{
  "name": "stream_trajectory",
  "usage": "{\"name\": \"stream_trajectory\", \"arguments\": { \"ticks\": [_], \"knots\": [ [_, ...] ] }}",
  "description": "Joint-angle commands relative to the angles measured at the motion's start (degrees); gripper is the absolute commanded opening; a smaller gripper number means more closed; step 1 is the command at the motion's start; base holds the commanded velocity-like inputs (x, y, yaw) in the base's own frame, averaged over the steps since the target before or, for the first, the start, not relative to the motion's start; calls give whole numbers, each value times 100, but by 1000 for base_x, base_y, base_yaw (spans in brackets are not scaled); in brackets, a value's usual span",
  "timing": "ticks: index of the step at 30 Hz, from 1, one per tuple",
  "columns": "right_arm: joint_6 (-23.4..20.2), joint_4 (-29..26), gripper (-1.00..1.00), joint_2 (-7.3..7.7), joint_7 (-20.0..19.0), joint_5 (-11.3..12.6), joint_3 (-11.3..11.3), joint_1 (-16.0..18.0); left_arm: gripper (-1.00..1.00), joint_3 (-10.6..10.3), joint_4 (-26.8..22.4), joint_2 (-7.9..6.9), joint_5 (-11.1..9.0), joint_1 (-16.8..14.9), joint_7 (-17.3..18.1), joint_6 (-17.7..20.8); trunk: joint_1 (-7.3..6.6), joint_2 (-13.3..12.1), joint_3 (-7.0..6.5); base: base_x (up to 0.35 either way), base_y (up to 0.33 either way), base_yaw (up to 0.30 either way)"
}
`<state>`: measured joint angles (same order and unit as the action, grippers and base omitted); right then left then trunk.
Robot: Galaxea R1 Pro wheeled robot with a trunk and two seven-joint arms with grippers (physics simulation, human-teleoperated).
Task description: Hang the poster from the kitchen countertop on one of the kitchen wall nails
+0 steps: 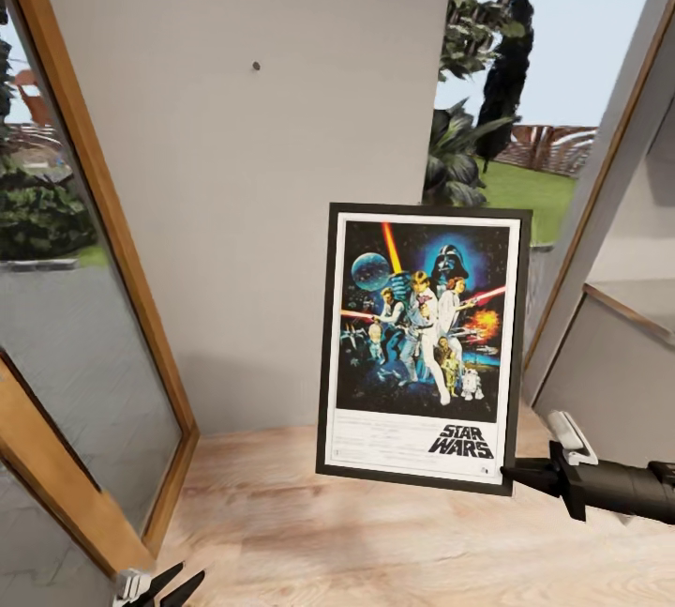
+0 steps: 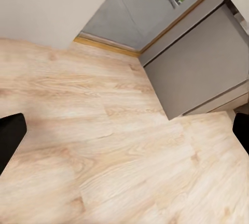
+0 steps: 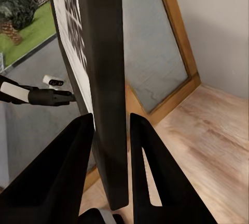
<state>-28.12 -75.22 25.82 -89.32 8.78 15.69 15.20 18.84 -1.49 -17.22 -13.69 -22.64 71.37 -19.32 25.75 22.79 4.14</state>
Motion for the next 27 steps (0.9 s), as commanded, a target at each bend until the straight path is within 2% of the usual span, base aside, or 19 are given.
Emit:
{"name": "stream_trajectory", "arguments": {
  "ticks": [1,13,21,27],
  "knots": [
    [-71,-2,-100,2,-24,10,0,2,100,5,7,0,-3,-6,11,-28,4,13,13,-1,2,292],
    [-71,-2,-100,2,-24,10,-2,0,100,5,3,0,-3,-5,1,-21,4,13,13,0,1,270],
    [-78,4,-100,2,-24,14,14,0,100,5,0,0,-3,-5,7,-19,4,13,13,22,0,41],
    [-80,3,-100,2,-24,13,13,0,100,5,0,0,-3,-6,8,-24,4,13,13,187,-39,2]
  ]
}}
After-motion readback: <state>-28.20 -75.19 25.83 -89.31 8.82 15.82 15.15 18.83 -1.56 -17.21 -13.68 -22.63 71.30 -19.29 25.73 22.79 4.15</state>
